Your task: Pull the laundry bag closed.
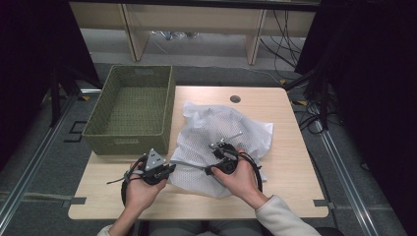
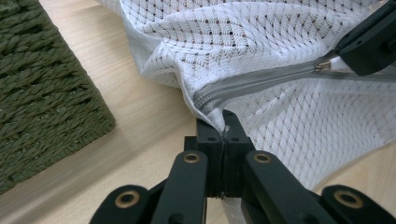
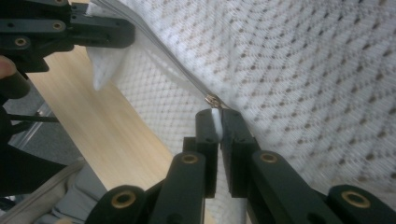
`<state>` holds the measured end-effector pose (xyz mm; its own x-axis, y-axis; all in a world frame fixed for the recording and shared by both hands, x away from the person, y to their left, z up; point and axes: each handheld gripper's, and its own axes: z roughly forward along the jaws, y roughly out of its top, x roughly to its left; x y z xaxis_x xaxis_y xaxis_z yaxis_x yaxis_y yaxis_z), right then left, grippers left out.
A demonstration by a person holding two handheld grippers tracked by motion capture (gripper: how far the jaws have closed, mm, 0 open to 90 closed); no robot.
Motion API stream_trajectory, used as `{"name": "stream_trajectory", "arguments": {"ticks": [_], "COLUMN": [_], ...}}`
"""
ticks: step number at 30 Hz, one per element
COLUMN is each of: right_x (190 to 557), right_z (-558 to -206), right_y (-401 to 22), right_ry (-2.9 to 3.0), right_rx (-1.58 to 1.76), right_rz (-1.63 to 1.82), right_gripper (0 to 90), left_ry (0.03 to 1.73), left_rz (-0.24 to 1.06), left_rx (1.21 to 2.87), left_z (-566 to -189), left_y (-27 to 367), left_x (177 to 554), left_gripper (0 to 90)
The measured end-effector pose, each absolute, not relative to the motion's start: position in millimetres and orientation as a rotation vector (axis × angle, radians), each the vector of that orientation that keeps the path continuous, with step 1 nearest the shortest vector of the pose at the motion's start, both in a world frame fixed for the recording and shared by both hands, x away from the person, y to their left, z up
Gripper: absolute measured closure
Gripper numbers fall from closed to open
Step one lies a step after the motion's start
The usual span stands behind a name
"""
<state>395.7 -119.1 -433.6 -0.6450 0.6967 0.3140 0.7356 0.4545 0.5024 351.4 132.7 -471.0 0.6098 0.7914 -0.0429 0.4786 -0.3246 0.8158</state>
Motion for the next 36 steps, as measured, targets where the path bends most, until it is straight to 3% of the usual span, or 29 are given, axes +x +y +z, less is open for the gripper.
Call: {"name": "stream_trajectory", "arguments": {"ticks": [36], "right_x": [388], "right_z": [-431], "right_y": [-135], "right_ry": [-2.611], "right_rx": [-1.35], "right_rz": [-0.947], "right_gripper": [87.1], "left_ry": [1.019], "left_rz": [0.478], "left_rx": [1.986], "left_z": [-472], "left_y": [136], "left_x": [352], "left_gripper": [88.7]}}
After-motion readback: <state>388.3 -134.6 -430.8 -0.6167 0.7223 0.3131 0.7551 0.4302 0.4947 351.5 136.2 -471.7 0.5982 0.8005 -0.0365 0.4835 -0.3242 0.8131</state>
